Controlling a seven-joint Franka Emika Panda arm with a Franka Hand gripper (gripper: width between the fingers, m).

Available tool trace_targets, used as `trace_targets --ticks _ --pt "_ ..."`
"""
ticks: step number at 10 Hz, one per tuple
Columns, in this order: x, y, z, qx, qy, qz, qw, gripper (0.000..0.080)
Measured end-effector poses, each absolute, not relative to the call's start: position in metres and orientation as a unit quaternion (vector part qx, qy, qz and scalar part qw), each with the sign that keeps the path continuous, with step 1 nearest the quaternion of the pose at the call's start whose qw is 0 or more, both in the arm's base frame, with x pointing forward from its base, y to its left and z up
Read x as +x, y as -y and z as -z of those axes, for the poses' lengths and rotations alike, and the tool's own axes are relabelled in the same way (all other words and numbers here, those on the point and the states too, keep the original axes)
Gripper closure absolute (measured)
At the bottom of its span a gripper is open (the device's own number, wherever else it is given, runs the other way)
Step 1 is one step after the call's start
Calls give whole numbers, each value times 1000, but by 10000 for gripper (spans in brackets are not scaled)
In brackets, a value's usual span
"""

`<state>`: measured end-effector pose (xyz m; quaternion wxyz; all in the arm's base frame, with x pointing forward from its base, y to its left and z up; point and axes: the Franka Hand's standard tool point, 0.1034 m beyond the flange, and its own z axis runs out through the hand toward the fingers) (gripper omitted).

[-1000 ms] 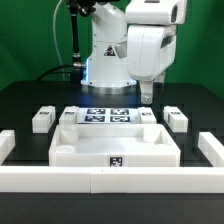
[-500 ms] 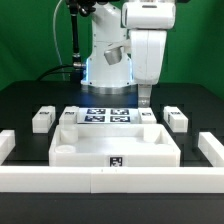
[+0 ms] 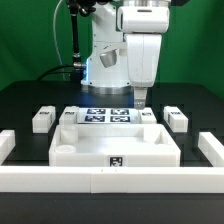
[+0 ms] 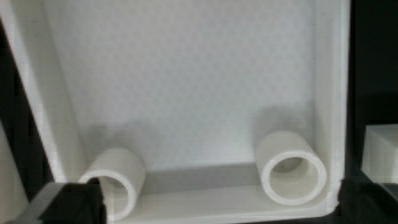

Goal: Assemble desk

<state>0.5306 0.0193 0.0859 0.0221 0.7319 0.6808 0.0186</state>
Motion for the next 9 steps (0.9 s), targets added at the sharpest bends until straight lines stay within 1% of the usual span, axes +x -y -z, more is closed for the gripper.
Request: trace_targets --ticks 1,4,9 --pt "525 -15 -78 713 -700 -25 26 150" --pt "508 -10 -56 713 -700 -25 20 150" --pt "488 -9 -18 717 -697 -5 -5 150"
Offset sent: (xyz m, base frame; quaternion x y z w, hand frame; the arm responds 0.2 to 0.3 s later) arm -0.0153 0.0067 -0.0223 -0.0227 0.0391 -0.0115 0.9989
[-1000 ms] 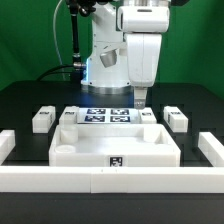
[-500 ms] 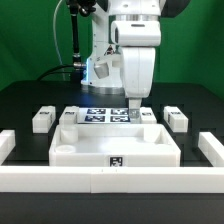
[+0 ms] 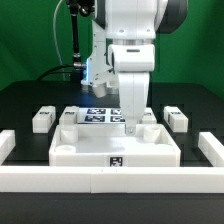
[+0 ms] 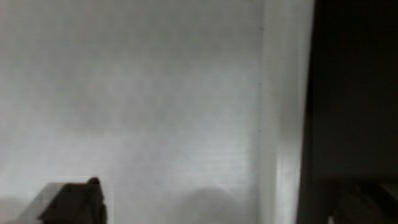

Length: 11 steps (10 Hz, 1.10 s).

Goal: Assemble desk

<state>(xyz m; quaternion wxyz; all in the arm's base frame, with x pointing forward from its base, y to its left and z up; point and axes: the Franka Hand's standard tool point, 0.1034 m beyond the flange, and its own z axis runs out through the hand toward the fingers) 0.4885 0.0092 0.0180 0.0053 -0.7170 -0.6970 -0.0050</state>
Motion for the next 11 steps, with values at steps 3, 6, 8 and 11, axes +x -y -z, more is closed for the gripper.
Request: trace_targets --ticks 3,6,8,11 --pt "484 -10 -10 -718 696 0 11 150" --pt "483 -10 -10 -718 696 0 12 411" --pt "483 -10 -10 -718 696 -1 12 594" --pt "483 -9 -10 -718 696 -1 12 742"
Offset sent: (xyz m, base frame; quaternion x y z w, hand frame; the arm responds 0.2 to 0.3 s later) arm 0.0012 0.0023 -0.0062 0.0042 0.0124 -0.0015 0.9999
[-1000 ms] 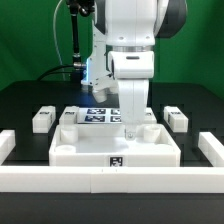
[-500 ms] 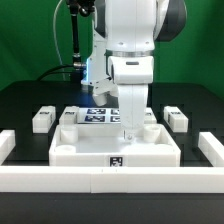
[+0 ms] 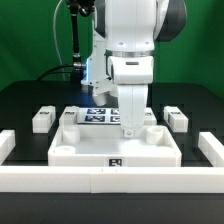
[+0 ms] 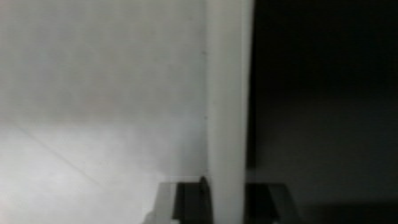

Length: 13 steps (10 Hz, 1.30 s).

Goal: Assemble desk

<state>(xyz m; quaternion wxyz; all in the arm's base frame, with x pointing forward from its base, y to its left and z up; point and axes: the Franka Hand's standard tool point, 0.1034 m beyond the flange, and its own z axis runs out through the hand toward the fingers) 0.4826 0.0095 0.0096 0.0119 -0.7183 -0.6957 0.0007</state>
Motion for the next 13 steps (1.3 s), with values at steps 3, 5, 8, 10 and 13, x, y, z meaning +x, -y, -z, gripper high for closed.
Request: trace_targets --ticks 3,5,8,10,13 --pt "483 -9 -10 -718 696 -1 12 742" --pt "483 -10 -10 -718 696 -1 12 742" --pt "498 -29 -11 -710 704 -2 17 742" --pt "509 -45 -10 -710 704 4 18 742" --pt "519 -61 -10 -713 700 3 23 742"
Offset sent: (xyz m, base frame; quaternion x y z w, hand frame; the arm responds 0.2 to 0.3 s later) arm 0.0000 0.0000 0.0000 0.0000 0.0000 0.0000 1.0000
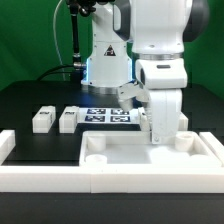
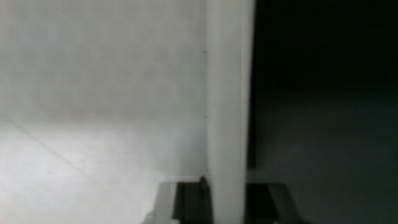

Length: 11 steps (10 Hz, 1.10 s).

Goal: Assemble desk

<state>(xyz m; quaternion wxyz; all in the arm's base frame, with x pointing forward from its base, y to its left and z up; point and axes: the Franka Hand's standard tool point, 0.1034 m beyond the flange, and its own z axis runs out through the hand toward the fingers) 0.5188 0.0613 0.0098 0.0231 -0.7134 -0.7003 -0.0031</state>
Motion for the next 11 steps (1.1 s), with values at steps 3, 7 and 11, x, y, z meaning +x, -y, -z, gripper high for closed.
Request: trace_targets --ticks 3,7,11 --pt "518 -61 -9 -715 698 0 26 635" --pt "515 -60 -13 -722 692 -1 25 199" --pt "482 -73 -44 -804 595 16 6 152"
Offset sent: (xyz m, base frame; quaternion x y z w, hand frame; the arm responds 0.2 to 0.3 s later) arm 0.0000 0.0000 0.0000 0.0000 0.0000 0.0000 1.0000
